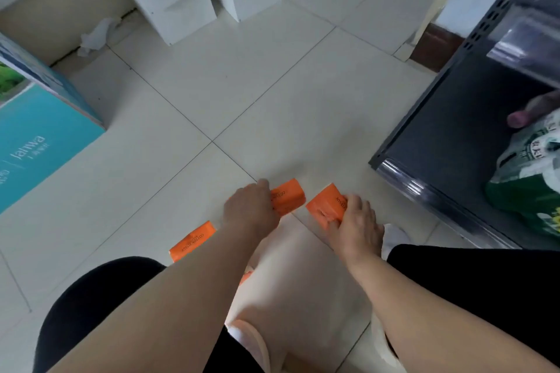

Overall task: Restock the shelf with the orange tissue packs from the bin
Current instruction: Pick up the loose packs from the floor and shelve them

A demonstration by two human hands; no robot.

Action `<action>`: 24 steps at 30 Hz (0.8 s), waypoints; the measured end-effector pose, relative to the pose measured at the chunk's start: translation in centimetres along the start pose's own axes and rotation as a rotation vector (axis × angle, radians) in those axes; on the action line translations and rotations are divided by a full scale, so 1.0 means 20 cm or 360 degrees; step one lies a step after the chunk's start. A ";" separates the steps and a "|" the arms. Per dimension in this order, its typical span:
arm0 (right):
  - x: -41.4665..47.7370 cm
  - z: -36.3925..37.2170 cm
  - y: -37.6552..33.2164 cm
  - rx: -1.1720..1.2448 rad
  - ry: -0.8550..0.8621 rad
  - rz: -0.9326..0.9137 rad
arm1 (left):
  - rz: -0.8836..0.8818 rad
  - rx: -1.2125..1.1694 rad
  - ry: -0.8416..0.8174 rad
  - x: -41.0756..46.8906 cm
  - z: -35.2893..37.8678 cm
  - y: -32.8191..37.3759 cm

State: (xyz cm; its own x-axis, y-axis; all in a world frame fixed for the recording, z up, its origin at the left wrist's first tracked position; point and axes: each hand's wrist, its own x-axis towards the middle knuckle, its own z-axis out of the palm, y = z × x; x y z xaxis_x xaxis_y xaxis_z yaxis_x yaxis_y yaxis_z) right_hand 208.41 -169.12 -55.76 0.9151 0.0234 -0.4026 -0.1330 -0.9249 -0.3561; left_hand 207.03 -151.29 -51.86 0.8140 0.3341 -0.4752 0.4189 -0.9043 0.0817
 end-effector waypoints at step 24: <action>-0.30 -2.06 -0.18 0.0137 0.1025 -0.0414 | 0.0708 -0.0539 0.1059 -0.75 -1.53 0.72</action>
State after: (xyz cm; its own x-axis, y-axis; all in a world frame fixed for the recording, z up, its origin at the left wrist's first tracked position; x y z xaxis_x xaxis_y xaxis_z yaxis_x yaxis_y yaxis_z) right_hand 218.98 -181.53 -17.32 0.9613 -0.0143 0.2751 0.1154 -0.8859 -0.4492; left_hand 213.17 -161.17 -16.79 0.9525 0.1496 0.2653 0.0168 -0.8955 0.4447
